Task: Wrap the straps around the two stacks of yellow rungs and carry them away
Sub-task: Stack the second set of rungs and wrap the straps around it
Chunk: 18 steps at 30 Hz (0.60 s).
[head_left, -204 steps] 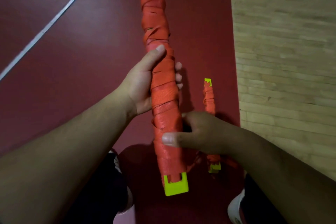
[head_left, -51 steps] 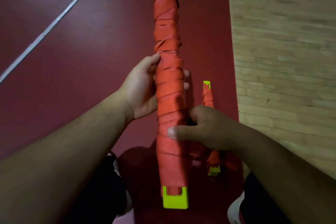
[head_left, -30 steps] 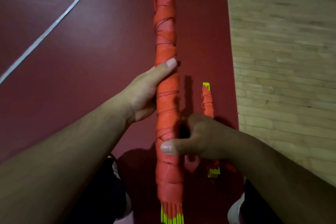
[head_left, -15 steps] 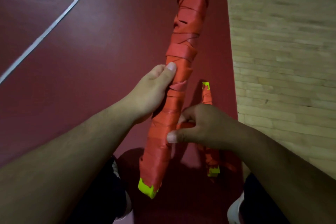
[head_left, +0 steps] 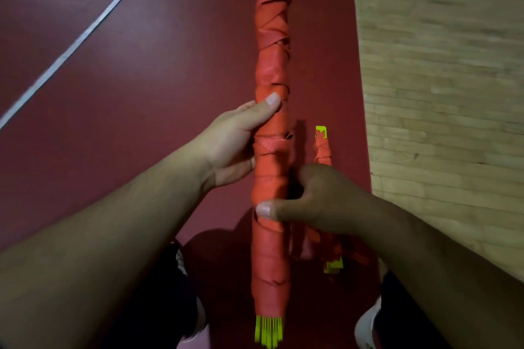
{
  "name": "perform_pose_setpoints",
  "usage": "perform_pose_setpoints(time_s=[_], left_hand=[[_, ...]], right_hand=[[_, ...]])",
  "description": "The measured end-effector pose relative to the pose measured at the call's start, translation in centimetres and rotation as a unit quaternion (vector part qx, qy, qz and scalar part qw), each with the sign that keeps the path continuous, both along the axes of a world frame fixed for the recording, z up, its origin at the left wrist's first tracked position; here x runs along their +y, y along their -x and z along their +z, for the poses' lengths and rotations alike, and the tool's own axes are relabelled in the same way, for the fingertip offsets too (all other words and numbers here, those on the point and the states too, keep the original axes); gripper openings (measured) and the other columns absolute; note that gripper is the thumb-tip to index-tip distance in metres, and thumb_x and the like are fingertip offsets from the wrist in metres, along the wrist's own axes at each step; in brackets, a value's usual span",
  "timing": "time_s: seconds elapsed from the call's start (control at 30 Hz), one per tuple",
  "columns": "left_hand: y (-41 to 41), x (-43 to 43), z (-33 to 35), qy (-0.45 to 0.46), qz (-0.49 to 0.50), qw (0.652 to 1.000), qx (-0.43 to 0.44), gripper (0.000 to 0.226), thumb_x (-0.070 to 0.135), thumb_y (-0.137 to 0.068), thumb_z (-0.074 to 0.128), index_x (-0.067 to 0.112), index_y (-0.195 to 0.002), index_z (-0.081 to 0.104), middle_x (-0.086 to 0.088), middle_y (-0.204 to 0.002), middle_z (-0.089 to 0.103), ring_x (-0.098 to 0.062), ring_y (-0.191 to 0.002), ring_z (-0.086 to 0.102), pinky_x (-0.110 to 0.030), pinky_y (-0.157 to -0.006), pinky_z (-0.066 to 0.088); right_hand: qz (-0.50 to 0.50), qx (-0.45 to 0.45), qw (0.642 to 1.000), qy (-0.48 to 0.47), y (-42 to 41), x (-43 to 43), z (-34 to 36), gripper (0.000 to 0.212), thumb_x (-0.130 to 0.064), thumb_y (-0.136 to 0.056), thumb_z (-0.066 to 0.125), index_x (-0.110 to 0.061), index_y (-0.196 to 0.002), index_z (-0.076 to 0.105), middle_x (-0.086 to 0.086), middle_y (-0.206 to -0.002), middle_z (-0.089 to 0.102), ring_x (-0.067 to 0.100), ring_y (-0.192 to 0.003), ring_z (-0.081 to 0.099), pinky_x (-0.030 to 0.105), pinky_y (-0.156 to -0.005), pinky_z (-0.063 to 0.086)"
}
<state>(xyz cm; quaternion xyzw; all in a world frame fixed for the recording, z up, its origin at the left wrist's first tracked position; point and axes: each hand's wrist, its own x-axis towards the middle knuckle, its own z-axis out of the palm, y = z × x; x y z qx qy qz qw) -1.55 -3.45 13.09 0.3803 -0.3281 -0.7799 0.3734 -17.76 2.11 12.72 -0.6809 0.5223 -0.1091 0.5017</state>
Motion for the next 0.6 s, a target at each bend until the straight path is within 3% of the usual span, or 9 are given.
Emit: perform_pose_setpoints(time_s=[0.1,0.17,0.23,0.33,0.4,0.5,0.6], left_hand=[[-0.3,0.0,0.6,-0.004,-0.005,1.0,-0.001,0.027,0.033,-0.085,0.068,0.015,-0.105,0.065,-0.001,-0.081,0.066,-0.016,-0.074,0.067,-0.039,-0.088,0.055],[-0.2,-0.1,0.5,0.013,0.021,0.999,-0.021,0.027,0.028,-0.086,0.069,0.013,-0.106,0.06,-0.005,-0.088,0.068,-0.023,-0.085,0.07,-0.048,-0.092,0.055],[0.0,-0.2,0.4,0.051,0.024,0.995,-0.085,0.017,0.027,-0.091,0.066,0.015,-0.098,0.056,-0.004,-0.079,0.064,-0.023,-0.077,0.067,-0.047,-0.085,0.056],[0.0,-0.4,0.4,0.038,0.03,0.994,-0.103,0.013,0.027,-0.098,0.055,0.017,-0.09,0.059,0.0,-0.069,0.061,-0.015,-0.062,0.06,-0.031,-0.066,0.055],[-0.2,-0.5,0.3,0.019,0.033,0.995,-0.097,0.019,0.025,-0.1,0.049,0.012,-0.105,0.061,-0.004,-0.078,0.063,-0.018,-0.067,0.062,-0.034,-0.067,0.057],[-0.6,-0.7,-0.7,0.057,0.044,0.985,-0.155,0.05,0.028,-0.092,0.068,0.005,-0.131,0.048,-0.016,-0.106,0.068,-0.026,-0.083,0.068,-0.043,-0.075,0.058],[-0.2,-0.5,-0.9,0.061,0.067,0.98,-0.176,0.049,0.019,-0.092,0.071,0.008,-0.13,0.041,-0.025,-0.111,0.068,-0.027,-0.074,0.068,-0.04,-0.065,0.058]], right_hand=[[0.04,-0.031,0.998,-0.039,0.0,0.2,0.7,0.029,-0.049,-0.077,0.08,-0.021,-0.084,0.072,-0.001,-0.08,0.076,0.016,-0.076,0.073,0.036,-0.073,0.059],[0.052,-0.001,0.998,-0.022,0.1,0.1,0.9,0.029,-0.05,-0.075,0.081,-0.023,-0.081,0.071,-0.01,-0.076,0.074,0.0,-0.068,0.067,0.019,-0.066,0.053],[0.079,0.084,0.993,0.009,0.5,-0.3,0.8,0.047,-0.063,-0.066,0.079,-0.02,-0.082,0.068,-0.006,-0.076,0.072,-0.003,-0.064,0.061,0.019,-0.063,0.05],[0.12,0.148,0.982,0.017,0.9,-0.6,0.2,0.065,-0.076,-0.056,0.076,-0.024,-0.095,0.069,-0.008,-0.086,0.072,0.004,-0.081,0.066,0.033,-0.079,0.056],[0.129,0.146,0.981,0.008,1.2,-0.6,-0.1,0.066,-0.074,-0.055,0.078,-0.026,-0.099,0.069,-0.01,-0.088,0.073,0.007,-0.082,0.068,0.038,-0.081,0.056],[0.138,0.142,0.98,0.017,1.3,-0.8,-0.2,0.065,-0.072,-0.056,0.077,-0.021,-0.097,0.069,-0.005,-0.088,0.074,0.011,-0.081,0.069,0.041,-0.081,0.056],[0.139,0.124,0.981,0.044,0.9,-0.7,-0.3,0.056,-0.073,-0.058,0.072,-0.026,-0.087,0.069,-0.007,-0.087,0.074,0.007,-0.082,0.068,0.037,-0.08,0.054]])
